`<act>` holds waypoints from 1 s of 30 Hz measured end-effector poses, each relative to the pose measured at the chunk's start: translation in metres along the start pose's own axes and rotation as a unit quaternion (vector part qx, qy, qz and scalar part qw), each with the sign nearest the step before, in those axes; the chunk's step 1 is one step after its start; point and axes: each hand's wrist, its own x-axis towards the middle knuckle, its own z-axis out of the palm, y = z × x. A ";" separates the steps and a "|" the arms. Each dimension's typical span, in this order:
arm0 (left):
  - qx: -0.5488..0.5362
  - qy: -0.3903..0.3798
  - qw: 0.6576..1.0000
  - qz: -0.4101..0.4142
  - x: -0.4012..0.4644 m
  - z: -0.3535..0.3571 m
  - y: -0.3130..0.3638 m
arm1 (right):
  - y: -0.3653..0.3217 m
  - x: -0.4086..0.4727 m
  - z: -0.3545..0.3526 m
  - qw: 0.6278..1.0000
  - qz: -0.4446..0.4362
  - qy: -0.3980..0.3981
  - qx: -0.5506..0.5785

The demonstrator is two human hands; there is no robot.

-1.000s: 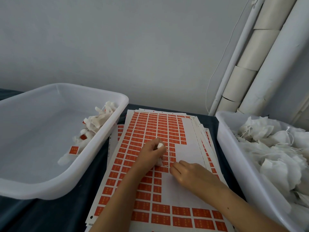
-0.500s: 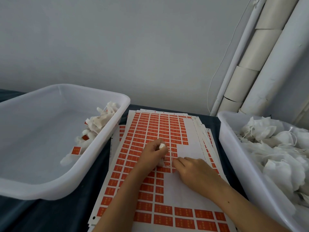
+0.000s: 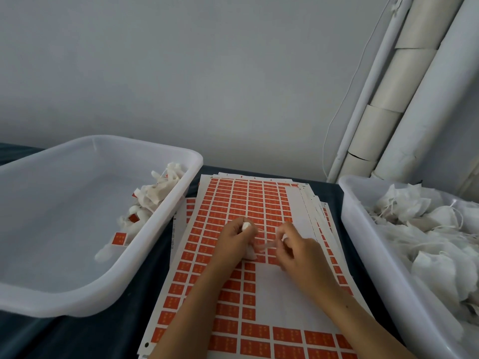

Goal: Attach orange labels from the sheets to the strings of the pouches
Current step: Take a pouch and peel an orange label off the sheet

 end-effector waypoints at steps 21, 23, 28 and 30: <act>-0.089 -0.060 0.991 -0.078 -0.010 0.004 0.018 | -0.004 0.013 0.014 0.982 -0.039 0.184 0.023; -0.086 -0.044 0.994 -0.057 -0.010 0.004 0.017 | -0.003 0.013 0.016 0.981 -0.010 0.185 0.057; -0.024 -0.036 0.999 0.025 -0.010 0.004 0.015 | -0.004 0.017 0.009 0.931 0.116 0.160 0.306; 0.007 -0.058 0.997 0.058 -0.010 0.005 0.015 | -0.001 0.019 0.005 0.925 0.142 0.117 0.332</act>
